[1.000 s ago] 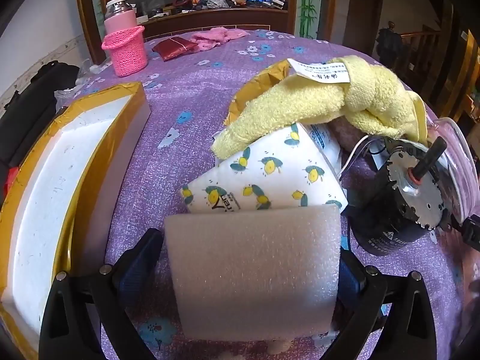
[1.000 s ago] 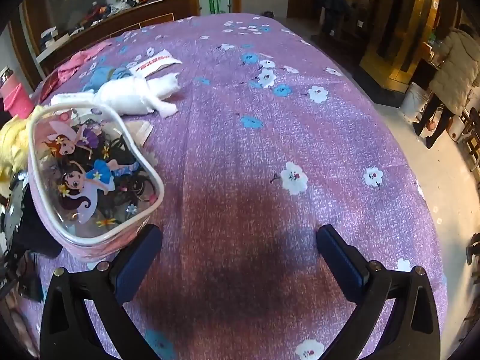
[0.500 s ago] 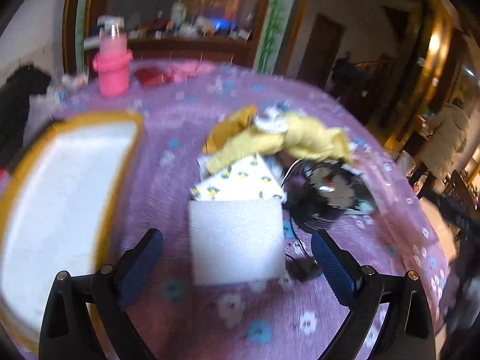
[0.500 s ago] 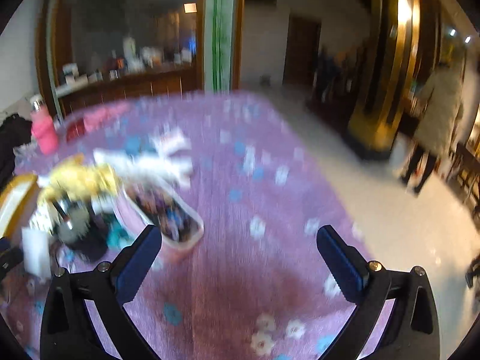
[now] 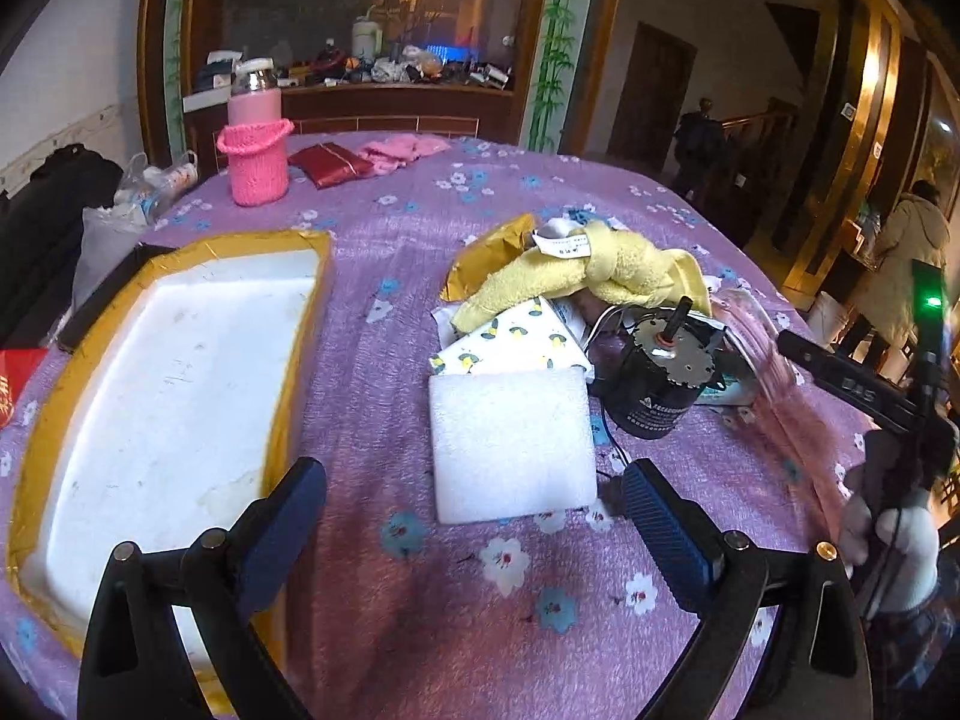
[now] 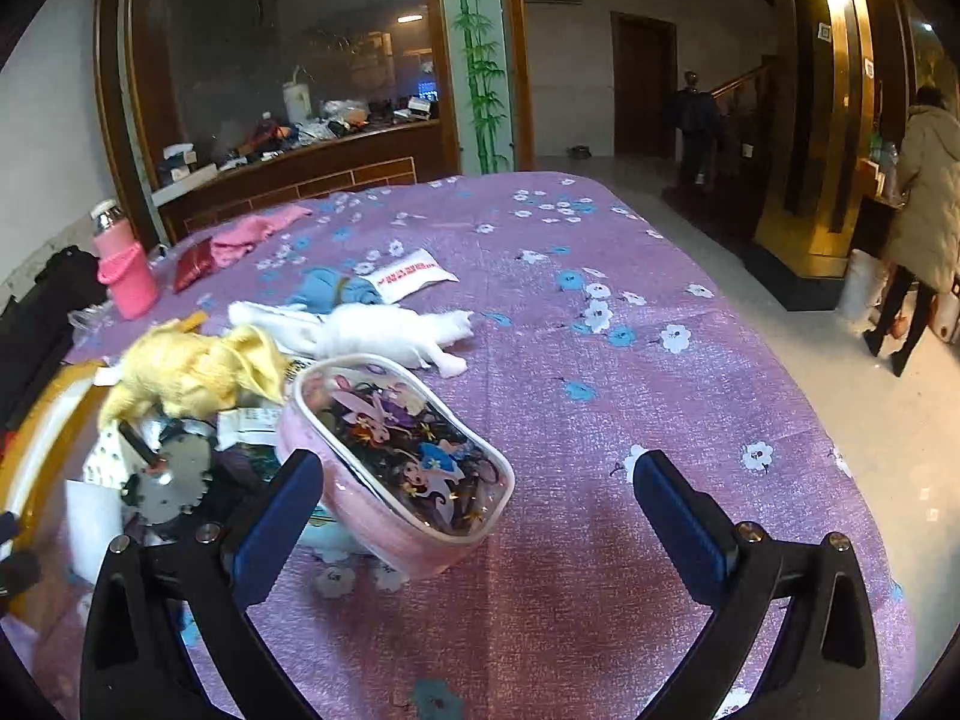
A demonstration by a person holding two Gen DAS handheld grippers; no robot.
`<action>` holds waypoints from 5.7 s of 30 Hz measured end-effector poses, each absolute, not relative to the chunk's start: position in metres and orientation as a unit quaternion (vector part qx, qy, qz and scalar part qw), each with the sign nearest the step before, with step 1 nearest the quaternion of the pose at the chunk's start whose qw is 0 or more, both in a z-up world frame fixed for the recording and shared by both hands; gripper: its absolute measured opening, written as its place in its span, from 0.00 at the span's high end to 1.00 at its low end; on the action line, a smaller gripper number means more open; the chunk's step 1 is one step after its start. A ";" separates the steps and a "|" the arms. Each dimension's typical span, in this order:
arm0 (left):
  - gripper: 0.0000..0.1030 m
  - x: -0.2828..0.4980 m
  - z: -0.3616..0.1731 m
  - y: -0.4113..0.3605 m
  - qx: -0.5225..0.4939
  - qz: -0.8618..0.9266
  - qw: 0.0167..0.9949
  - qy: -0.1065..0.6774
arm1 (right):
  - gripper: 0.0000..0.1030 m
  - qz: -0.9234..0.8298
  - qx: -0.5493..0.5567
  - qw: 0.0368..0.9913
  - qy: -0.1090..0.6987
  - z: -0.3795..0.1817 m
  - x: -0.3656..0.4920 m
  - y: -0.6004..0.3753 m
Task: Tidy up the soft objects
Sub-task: 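Grasp the yellow towel with the right gripper while the left grasps the white foam sheet, then carry towel and foam sheet into the gold-rimmed box and open both grippers, then grasp the black case with the right gripper while the left grasps the lemon-print tissue pack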
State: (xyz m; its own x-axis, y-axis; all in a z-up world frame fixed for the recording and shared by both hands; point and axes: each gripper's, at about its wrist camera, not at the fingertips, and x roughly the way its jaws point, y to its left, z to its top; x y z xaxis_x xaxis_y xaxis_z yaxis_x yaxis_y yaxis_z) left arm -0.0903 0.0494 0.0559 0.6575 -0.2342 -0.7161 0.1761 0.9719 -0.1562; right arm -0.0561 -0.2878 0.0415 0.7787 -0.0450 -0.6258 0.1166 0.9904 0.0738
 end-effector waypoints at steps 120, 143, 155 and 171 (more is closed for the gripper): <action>0.26 -0.036 0.062 0.089 -0.099 -0.126 0.889 0.429 | 0.29 0.183 0.197 0.861 0.431 0.096 -0.001 -0.188; 0.23 -0.024 0.058 0.026 0.123 -0.133 0.899 0.399 | 0.28 0.141 0.226 0.867 0.421 0.066 -0.029 -0.293; 0.10 -0.010 0.036 -0.011 0.197 -0.166 0.888 0.380 | 0.27 0.164 0.166 0.862 0.450 0.072 0.013 -0.242; 0.39 0.007 0.027 0.027 0.033 -0.161 0.873 0.459 | 0.26 0.206 0.098 0.821 0.523 0.074 0.092 -0.156</action>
State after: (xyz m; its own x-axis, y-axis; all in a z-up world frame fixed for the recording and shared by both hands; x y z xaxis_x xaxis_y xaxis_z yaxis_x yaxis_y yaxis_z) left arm 0.0072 0.0268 0.0269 0.5262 -0.2510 -0.8125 0.3109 0.9461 -0.0909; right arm 0.0916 -0.1557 0.0741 0.3674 0.4411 -0.8188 -0.2365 0.8957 0.3765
